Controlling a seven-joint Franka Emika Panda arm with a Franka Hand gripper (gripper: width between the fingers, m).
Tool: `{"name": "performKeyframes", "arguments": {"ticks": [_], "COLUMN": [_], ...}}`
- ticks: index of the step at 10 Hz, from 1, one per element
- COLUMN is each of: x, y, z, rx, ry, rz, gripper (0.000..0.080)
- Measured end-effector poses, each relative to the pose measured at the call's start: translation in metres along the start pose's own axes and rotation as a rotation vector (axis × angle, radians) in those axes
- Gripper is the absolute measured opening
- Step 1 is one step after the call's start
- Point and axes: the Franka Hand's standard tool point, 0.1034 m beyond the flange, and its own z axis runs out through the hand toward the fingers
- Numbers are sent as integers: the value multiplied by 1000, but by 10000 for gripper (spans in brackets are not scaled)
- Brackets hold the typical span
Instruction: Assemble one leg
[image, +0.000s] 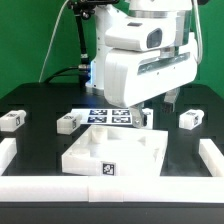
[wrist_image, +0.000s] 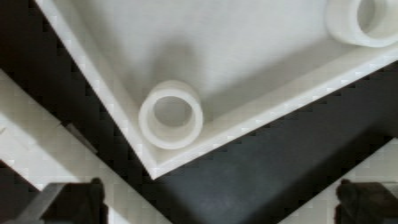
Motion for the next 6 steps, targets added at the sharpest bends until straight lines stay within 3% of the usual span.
{"name": "performKeyframes", "arguments": {"ticks": [6], "x": [0], "y": [0], "z": [0], "rx": [0], "ry": [0], "rz": [0], "gripper": [650]}}
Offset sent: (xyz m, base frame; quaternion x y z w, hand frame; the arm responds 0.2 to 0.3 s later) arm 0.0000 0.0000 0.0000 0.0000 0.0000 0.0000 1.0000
